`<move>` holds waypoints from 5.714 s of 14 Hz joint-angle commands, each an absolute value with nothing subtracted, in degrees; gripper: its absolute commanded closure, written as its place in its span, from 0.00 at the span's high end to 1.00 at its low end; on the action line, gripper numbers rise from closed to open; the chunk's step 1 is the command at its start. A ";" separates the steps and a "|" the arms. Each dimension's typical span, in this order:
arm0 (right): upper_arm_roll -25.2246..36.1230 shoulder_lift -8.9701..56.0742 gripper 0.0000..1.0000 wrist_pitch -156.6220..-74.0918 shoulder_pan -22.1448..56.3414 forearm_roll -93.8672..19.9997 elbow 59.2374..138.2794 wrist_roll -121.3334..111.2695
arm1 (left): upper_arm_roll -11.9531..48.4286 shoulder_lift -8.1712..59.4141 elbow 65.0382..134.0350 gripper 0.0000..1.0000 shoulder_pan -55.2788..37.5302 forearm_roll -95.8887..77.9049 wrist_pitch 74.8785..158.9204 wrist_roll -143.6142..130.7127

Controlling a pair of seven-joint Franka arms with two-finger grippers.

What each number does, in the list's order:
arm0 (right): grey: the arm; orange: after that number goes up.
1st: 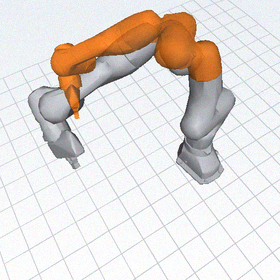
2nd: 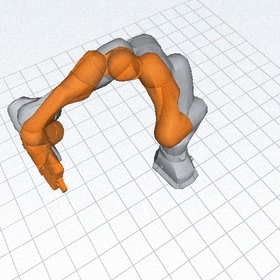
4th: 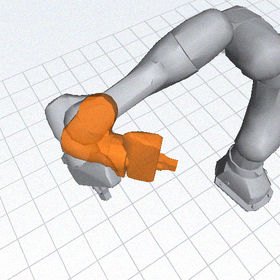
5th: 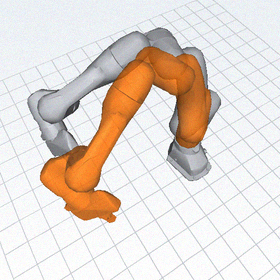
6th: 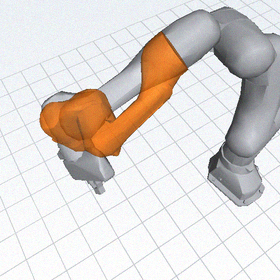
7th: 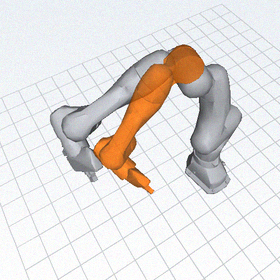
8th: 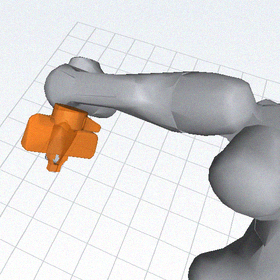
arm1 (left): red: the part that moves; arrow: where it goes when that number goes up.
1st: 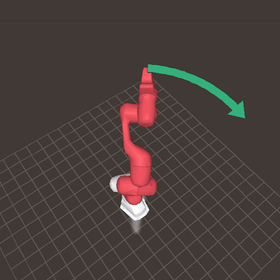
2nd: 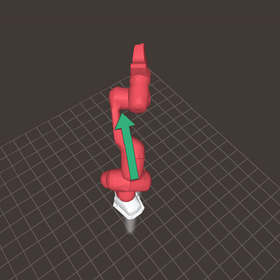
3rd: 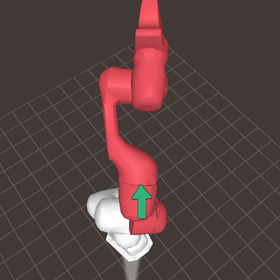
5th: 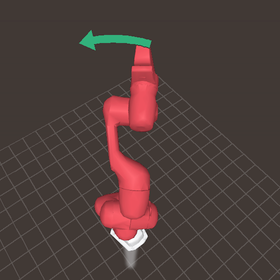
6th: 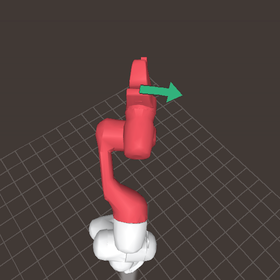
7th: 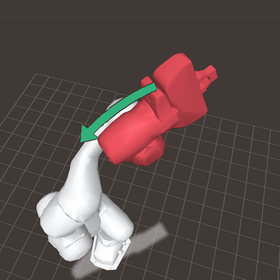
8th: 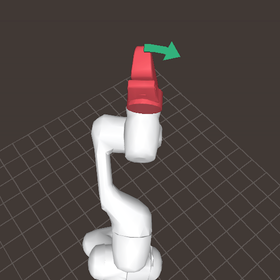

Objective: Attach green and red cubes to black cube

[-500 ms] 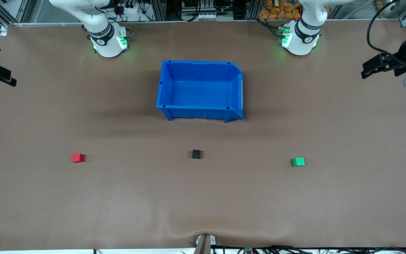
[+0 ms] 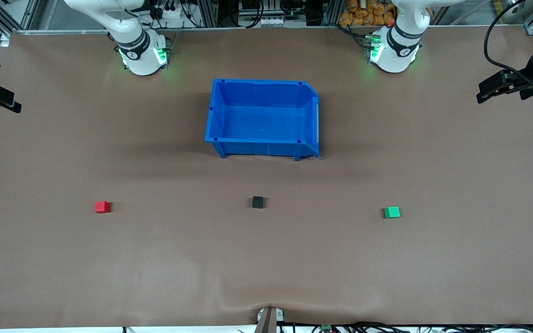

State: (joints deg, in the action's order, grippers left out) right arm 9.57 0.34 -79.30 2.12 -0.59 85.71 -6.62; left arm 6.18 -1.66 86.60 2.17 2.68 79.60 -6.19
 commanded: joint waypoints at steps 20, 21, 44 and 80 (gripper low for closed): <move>8.88 2.81 1.00 -87.45 -2.28 -3.96 84.73 -6.33 | 6.77 -0.97 88.24 1.00 3.43 1.76 77.96 -6.42; 8.88 2.81 1.00 -87.19 -2.46 -3.96 84.73 -6.42 | 6.68 -0.88 88.42 1.00 3.51 1.76 78.22 -6.42; 8.61 26.01 1.00 -89.62 1.86 -15.64 84.81 -23.84 | 6.77 15.02 109.52 1.00 3.34 2.46 122.95 -6.77; 8.79 41.04 1.00 -128.75 1.94 -3.25 95.54 -19.25 | 6.77 40.43 96.94 0.90 -1.32 3.43 144.14 -9.48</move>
